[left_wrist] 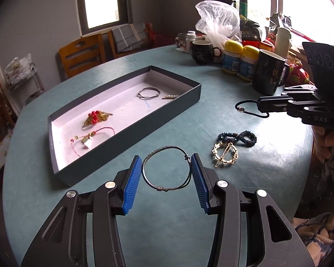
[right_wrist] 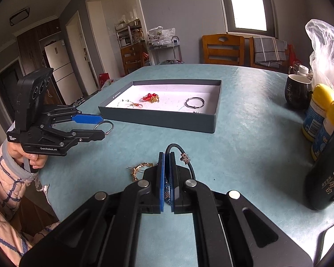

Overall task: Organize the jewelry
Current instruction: 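Grasp the black hair tie with the right gripper while the left holds the bangle, then lower the bangle and black hair tie into the box, open both grippers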

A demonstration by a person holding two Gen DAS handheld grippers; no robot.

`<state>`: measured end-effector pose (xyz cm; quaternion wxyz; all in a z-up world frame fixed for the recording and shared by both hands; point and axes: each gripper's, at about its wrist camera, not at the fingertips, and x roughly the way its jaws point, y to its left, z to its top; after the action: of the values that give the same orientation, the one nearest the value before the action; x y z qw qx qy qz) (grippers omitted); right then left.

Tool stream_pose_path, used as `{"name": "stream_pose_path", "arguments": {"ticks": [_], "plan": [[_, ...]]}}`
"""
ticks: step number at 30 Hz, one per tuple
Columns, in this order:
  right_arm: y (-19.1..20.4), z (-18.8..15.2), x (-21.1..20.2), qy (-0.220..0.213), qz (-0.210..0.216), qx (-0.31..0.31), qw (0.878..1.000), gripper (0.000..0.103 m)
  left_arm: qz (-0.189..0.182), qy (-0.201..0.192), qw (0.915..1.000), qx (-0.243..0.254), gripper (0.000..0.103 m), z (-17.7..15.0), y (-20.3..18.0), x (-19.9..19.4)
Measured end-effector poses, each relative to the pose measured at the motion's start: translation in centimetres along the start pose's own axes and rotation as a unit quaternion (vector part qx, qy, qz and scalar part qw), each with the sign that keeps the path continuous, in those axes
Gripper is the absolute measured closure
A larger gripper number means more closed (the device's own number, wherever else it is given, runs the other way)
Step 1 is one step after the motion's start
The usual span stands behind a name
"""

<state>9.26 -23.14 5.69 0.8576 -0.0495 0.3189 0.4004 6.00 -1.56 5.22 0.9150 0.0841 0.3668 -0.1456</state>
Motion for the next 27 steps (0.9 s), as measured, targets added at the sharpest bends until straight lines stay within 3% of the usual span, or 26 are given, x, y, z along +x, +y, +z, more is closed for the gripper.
{"name": "stream_pose_path", "arguments": {"ticks": [12,20,27], "plan": [[0.1,6.0,2.5,-0.023,0.017,-0.034,0.999,0.1,0.028,-0.014,0.9994,-0.012,0.055,3.3,3.8,1.2],[0.0,9.7,8.0,-0.011,0.035,-0.034,0.999,0.1,0.038,-0.005,0.9988,-0.03,0.055,5.7,6.1,4.2],[-0.1,10.7,13.4,0.023,0.035,-0.029,0.999,0.1,0.055,0.026,0.9972,-0.042,0.055,6.6,7.4,7.8]]}}
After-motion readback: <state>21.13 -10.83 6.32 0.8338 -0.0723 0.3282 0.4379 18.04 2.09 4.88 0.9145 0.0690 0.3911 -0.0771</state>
